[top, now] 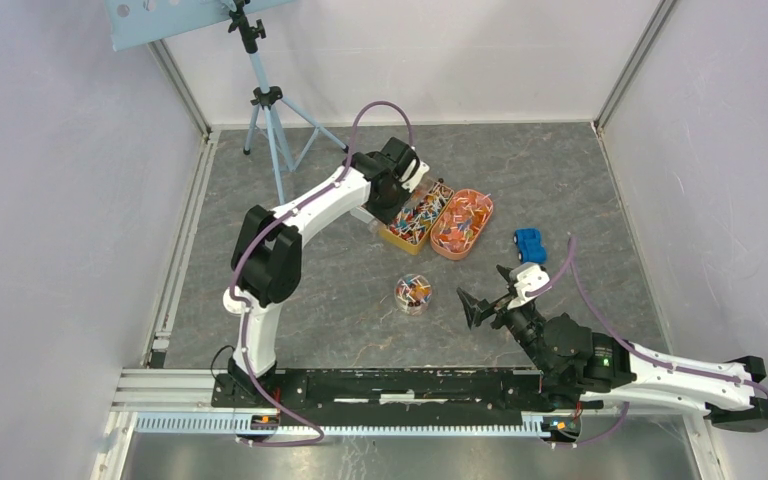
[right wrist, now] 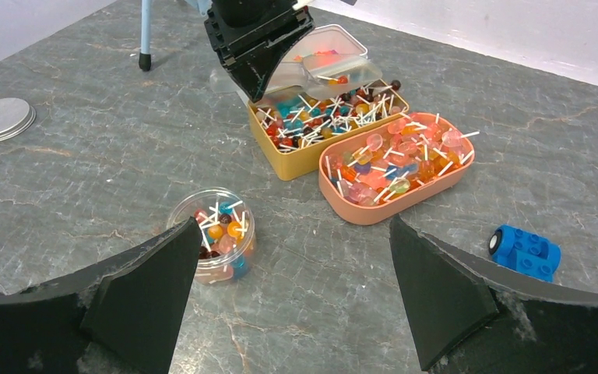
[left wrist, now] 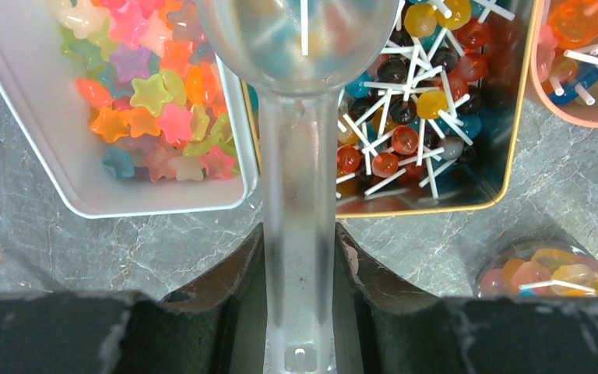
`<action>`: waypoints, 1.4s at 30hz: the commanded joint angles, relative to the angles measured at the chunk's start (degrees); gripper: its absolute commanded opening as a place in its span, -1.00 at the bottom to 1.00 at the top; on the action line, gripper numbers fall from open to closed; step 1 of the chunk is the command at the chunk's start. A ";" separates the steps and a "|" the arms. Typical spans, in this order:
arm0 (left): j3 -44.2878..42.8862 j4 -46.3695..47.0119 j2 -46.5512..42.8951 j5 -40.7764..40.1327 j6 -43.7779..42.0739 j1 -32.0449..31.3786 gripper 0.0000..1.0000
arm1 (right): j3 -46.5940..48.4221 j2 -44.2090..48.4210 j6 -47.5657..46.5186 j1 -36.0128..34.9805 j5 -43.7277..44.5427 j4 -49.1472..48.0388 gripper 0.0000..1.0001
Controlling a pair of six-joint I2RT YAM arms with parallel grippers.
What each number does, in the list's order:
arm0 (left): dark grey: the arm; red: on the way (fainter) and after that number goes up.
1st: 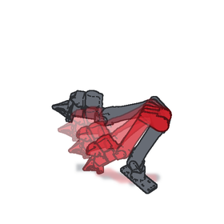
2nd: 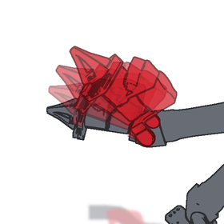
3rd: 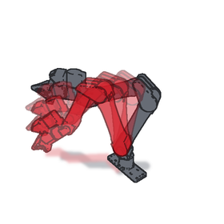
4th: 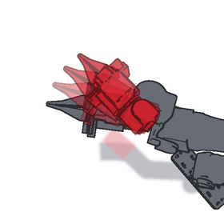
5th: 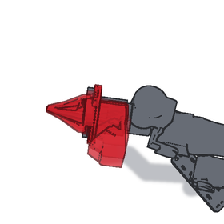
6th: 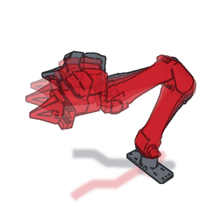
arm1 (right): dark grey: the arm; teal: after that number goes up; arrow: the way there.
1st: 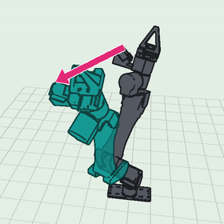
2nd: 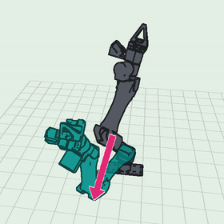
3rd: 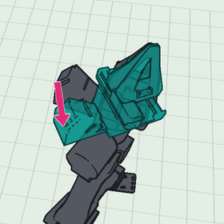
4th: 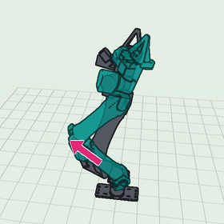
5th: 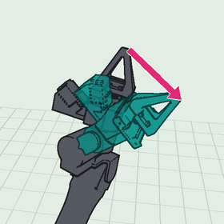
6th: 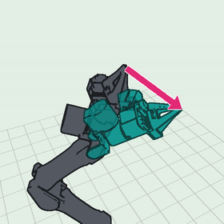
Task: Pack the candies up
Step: Scoop the fake candies from the storage box.
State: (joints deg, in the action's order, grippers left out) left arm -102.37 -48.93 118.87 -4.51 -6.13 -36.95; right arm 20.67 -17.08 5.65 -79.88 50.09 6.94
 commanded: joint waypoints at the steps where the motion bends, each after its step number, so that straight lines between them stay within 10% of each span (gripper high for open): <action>1: 1.70 2.08 -4.99 -1.44 -1.96 0.47 -0.95 | 2.31 -0.40 -1.07 -0.28 0.71 -2.04 0.96; 42: 16.84 -25.61 -39.71 10.97 13.64 -5.28 -0.95 | 2.94 -1.24 3.04 -0.28 1.06 -1.90 0.96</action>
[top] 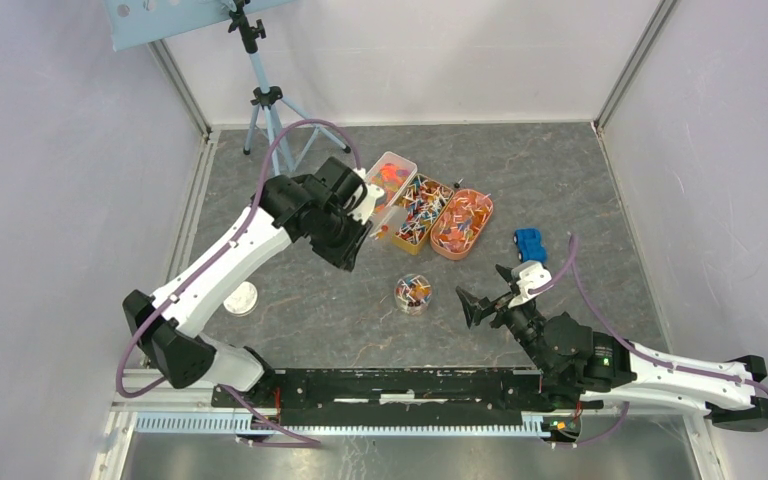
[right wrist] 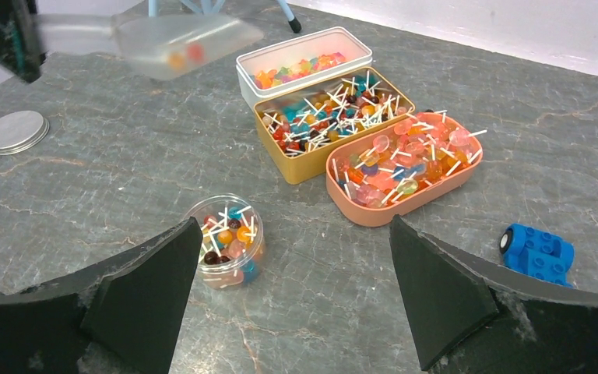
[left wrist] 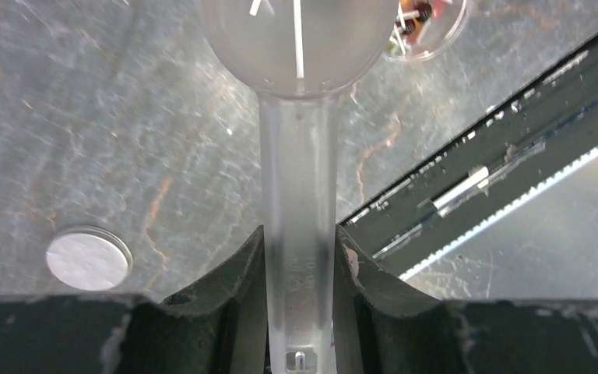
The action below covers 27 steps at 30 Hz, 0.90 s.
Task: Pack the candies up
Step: Scoop the fake candies from the storage box, then place the fake candies in the packing bottle.
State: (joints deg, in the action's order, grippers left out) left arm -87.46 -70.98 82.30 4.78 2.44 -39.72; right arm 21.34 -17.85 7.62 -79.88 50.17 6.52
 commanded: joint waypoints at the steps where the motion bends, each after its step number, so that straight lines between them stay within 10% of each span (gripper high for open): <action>1: 2.50 -4.27 -3.63 1.81 5.64 -3.32 -0.95 | 2.30 -0.61 1.13 -0.28 0.85 -1.52 0.96; 27: 5.10 -11.11 -1.33 1.42 13.38 -15.50 -0.95 | 1.45 3.76 2.12 -0.28 0.93 0.07 0.96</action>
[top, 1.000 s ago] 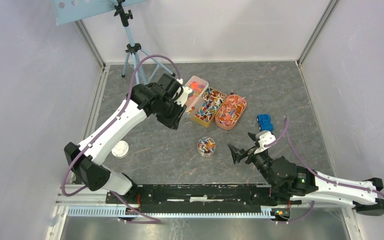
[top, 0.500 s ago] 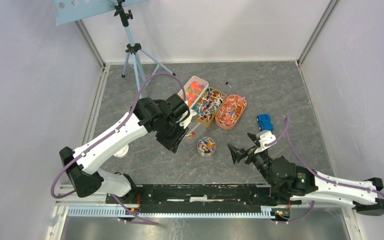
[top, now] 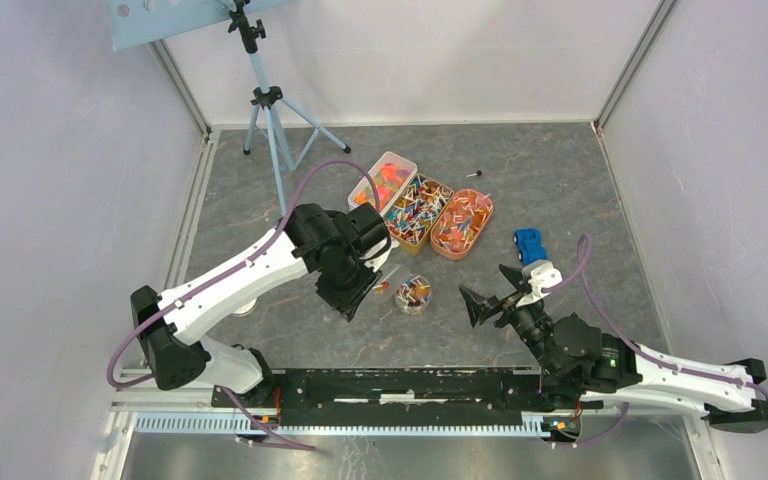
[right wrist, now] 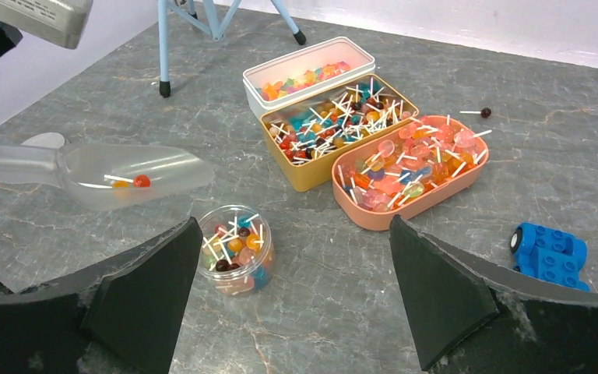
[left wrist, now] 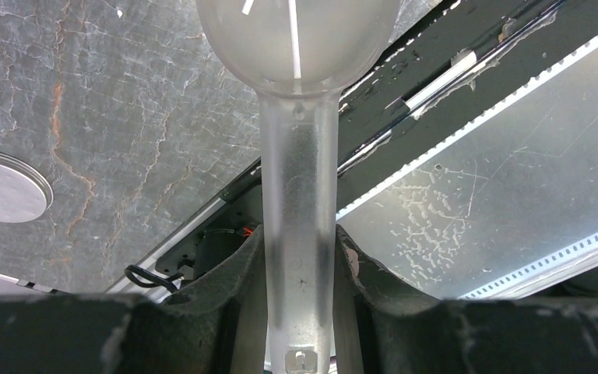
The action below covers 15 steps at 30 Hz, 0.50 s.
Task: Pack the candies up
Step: Place the fake candies in the packing bottle.
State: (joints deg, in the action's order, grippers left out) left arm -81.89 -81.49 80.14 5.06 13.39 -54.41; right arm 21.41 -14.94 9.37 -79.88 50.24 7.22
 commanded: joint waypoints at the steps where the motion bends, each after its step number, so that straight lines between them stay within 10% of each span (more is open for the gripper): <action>1: -0.62 -0.63 1.23 1.17 2.52 -0.99 -0.95 | 1.32 0.90 0.46 -0.21 0.89 -0.63 0.97; 15: -1.97 -1.91 5.73 0.56 2.78 -4.02 -0.95 | 1.50 3.57 1.14 -0.26 0.98 1.35 0.96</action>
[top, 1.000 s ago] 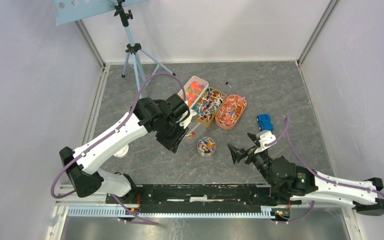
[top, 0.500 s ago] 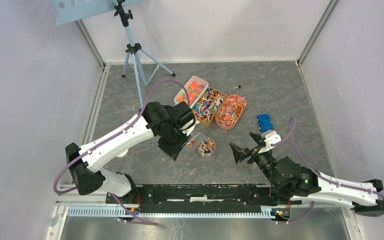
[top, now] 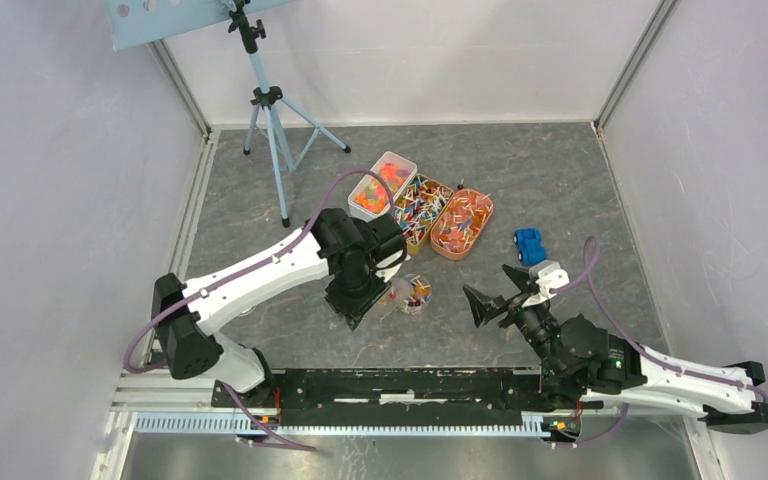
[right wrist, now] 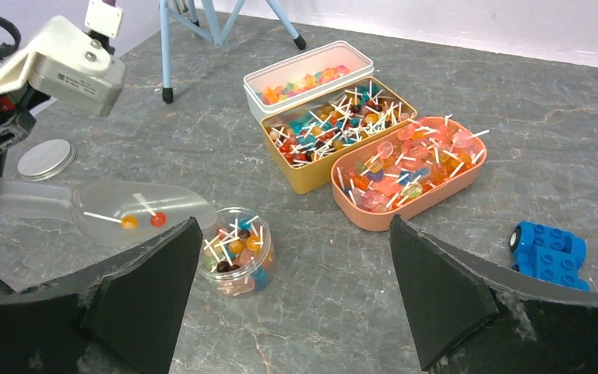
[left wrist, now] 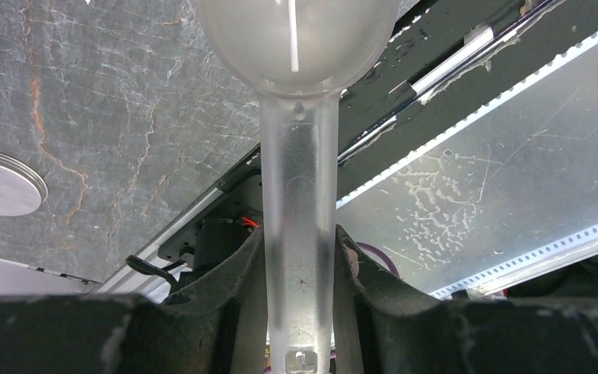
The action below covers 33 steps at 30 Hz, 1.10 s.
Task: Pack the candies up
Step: Place the fake candies in the packing bottle.
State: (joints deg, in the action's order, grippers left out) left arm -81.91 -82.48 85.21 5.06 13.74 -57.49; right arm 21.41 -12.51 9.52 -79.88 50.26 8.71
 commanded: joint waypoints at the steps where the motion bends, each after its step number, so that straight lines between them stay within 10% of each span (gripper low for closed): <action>1: -2.03 -0.93 0.92 0.65 2.52 -1.09 -0.95 | 1.36 1.17 1.14 -0.28 0.84 -0.02 0.96; 33: -10.07 -2.35 3.38 -8.88 4.18 -2.23 -0.95 | -1.85 4.73 2.61 -0.28 2.50 1.13 0.96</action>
State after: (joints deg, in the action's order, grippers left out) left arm -88.42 -86.26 90.48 1.63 14.37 -59.70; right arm 19.84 -8.38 11.55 -79.88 51.42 10.50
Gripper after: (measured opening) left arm 0.373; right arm 0.982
